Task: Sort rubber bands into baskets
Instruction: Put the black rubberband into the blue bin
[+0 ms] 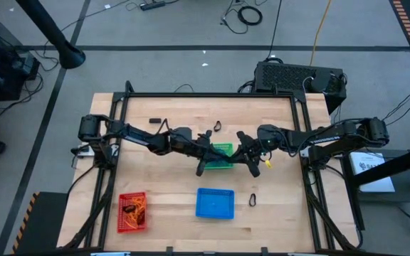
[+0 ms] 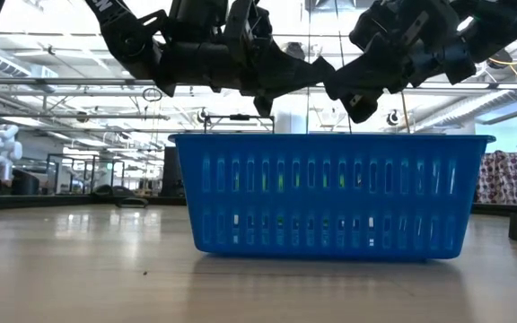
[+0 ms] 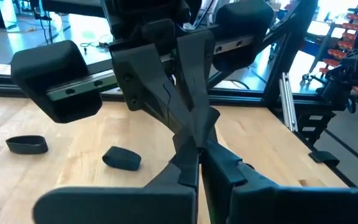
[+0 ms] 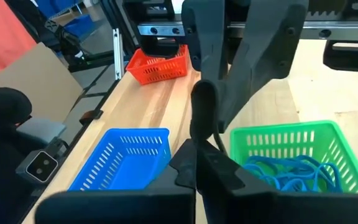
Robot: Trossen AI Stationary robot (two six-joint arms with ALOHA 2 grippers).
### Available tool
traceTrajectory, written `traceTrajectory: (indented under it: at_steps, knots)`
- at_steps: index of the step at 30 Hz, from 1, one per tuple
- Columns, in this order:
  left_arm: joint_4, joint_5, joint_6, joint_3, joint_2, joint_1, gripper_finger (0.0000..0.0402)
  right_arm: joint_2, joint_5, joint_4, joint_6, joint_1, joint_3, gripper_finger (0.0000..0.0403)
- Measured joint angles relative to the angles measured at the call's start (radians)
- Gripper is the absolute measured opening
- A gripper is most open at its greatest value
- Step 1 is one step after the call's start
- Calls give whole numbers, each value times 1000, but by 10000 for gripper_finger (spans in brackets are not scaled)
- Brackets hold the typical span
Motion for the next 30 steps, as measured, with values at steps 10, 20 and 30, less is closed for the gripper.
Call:
traceTrajectory:
  at_steps: [10, 20, 30]
  knots:
    - [-127, 3, -6, 0, -44, -1, 4, 0, 0, -44, -12, 0, 0, 103]
    - [-882, 39, -159, 1, -279, -97, 2, 1, -1, -98, -105, 19, 0, 192]
    - [-1677, 68, -695, -11, -496, -468, 1, 1, -2, -103, -185, 85, 0, 199]
